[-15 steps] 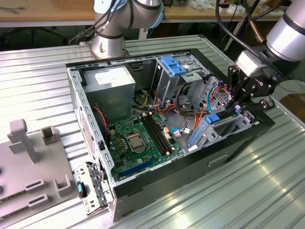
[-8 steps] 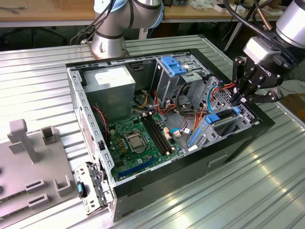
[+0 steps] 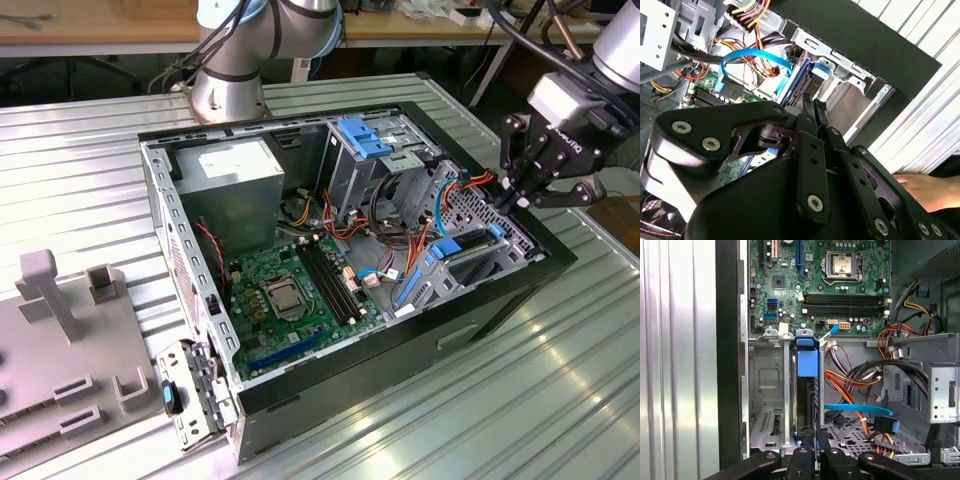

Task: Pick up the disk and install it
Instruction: 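Insert the first disk wire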

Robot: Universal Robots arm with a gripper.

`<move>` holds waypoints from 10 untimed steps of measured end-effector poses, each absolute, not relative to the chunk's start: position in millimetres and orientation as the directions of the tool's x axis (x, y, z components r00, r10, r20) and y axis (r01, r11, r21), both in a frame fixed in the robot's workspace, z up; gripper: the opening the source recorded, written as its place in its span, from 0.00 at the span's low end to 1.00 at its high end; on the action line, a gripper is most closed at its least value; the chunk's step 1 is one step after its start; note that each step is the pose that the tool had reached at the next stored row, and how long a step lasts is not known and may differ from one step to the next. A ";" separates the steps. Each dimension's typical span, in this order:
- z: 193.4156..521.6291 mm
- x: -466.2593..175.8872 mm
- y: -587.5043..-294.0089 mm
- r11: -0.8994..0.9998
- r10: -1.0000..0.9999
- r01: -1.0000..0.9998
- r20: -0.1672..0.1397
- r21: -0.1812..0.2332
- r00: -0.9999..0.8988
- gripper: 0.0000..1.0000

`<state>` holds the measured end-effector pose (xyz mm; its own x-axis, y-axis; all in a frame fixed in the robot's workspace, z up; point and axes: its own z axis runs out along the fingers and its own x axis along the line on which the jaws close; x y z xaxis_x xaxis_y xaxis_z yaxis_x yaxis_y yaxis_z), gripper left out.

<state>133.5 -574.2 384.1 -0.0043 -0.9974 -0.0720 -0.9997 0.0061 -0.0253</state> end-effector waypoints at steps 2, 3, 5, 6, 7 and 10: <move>384.0 134.8 -573.8 -0.010 -0.997 -1.000 -0.072 -0.025 0.012 0.17; 384.0 135.0 -573.7 -0.024 -0.997 -0.999 -0.072 -0.025 0.025 0.17; 384.2 135.2 -573.6 -0.059 -0.996 -0.998 -0.072 -0.025 0.060 0.17; 384.1 135.3 -573.5 -0.083 -0.994 -0.996 -0.072 -0.025 0.084 0.17; 384.1 135.6 -573.4 -0.095 -0.993 -0.995 -0.072 -0.025 0.096 0.17; 384.1 137.5 -571.9 -0.120 -0.990 -0.993 -0.072 -0.025 0.121 0.17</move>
